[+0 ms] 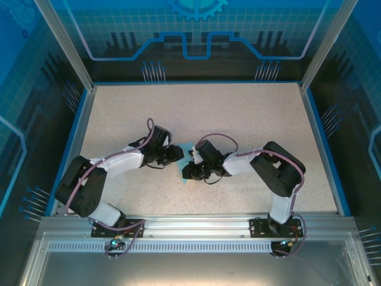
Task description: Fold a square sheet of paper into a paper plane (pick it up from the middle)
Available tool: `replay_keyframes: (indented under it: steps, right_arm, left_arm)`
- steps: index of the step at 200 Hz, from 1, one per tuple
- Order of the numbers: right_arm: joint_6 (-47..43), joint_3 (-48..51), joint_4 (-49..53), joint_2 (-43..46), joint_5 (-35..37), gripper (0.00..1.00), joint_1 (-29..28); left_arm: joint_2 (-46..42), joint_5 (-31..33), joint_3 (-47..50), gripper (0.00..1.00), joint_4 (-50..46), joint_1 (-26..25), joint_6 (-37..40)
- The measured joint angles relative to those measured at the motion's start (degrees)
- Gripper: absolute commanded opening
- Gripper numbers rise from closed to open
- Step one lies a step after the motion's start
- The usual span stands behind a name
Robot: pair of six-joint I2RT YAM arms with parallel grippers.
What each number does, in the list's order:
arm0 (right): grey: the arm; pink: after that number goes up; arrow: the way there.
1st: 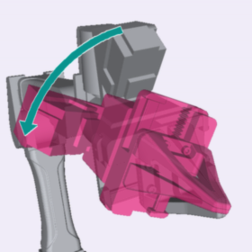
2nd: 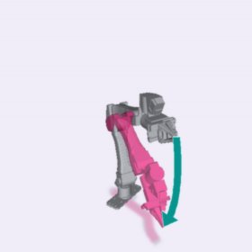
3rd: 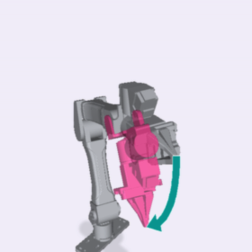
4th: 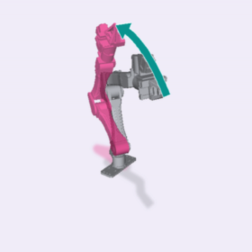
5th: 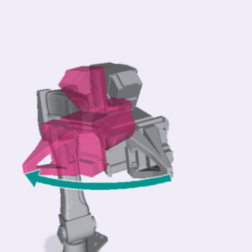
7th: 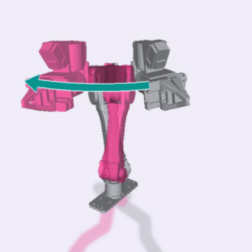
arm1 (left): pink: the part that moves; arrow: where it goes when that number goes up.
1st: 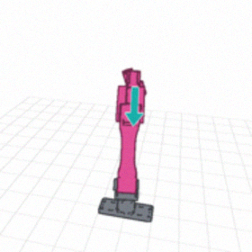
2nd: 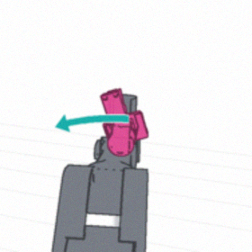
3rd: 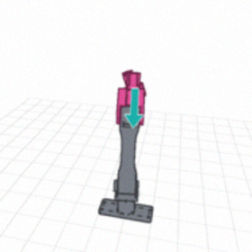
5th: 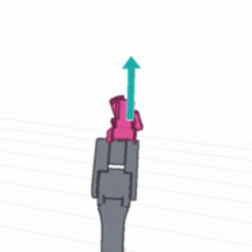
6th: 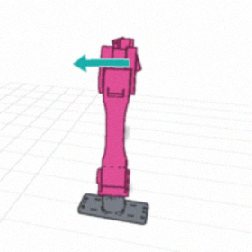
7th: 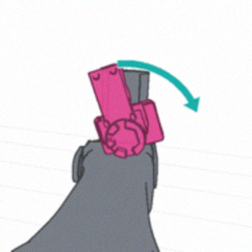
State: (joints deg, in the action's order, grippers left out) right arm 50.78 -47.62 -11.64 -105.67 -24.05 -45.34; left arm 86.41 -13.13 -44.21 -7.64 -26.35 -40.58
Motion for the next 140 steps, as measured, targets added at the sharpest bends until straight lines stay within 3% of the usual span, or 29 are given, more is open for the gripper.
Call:
replay_keyframes:
  steps: [54,140]
  right_arm:
    - [0.00,0.00,0.02,0.00,0.04,0.15,0.00]
    - [0.00,0.00,0.02,0.00,0.24,0.15,0.00]
  left_arm:
    - [-0.52,-3.37,2.93,0.33,0.50,0.15,7.58]
    - [1.31,-6.93,4.09,0.31,3.52,0.15,11.65]
